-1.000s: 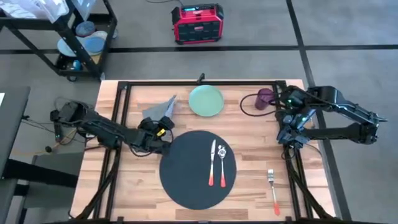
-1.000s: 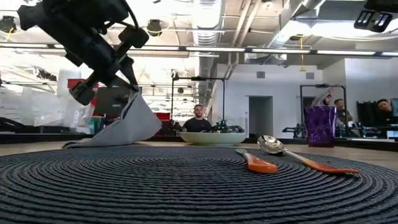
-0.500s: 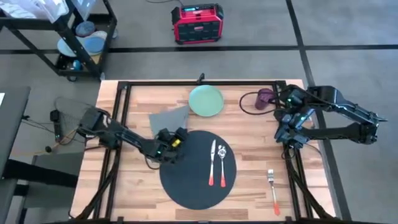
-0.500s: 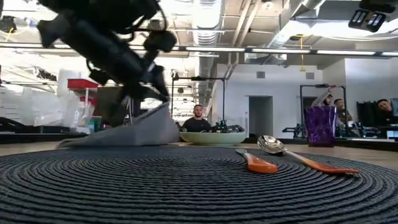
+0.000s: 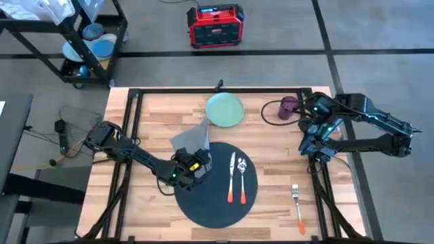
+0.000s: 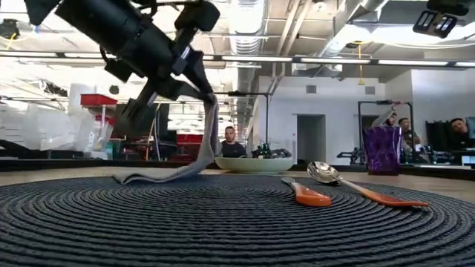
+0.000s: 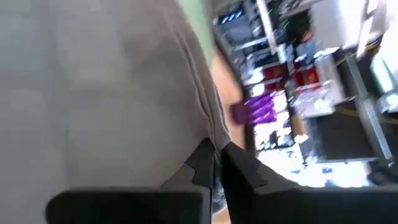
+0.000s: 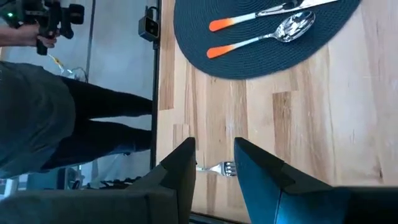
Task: Set table place
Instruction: Fold the gray table napkin
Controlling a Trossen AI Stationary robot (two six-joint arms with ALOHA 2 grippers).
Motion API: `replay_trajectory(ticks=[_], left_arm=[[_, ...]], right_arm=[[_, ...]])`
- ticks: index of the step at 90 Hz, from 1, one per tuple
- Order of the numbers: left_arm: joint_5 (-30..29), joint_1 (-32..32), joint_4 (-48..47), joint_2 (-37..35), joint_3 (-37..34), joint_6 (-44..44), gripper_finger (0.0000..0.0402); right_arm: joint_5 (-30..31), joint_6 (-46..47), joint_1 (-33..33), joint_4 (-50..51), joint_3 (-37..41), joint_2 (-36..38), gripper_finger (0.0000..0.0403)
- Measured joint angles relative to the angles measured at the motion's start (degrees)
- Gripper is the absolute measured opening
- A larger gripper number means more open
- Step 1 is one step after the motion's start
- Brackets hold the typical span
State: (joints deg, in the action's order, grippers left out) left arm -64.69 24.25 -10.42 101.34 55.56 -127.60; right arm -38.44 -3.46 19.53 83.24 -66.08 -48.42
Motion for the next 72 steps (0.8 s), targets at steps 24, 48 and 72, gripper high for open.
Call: replay_trajectory(ticks=[24,48,72], left_arm=[[-1.15,-0.21,3.27,0.03,-0.54,-0.15,0.0],[-1.42,1.39,3.44,0.03,-0.54,0.49,0.0],[6.5,1.62,9.3,0.05,-0.52,17.05,0.0024]], right_arm=[[0.0,0.02,0.0,-0.13,0.0,0.02,0.0099],[-0.1,-0.01,0.0,-1.66,0.0,0.0,0.0099],[-0.62,-1.09,0.0,-1.88,0.0,0.02,0.0099]])
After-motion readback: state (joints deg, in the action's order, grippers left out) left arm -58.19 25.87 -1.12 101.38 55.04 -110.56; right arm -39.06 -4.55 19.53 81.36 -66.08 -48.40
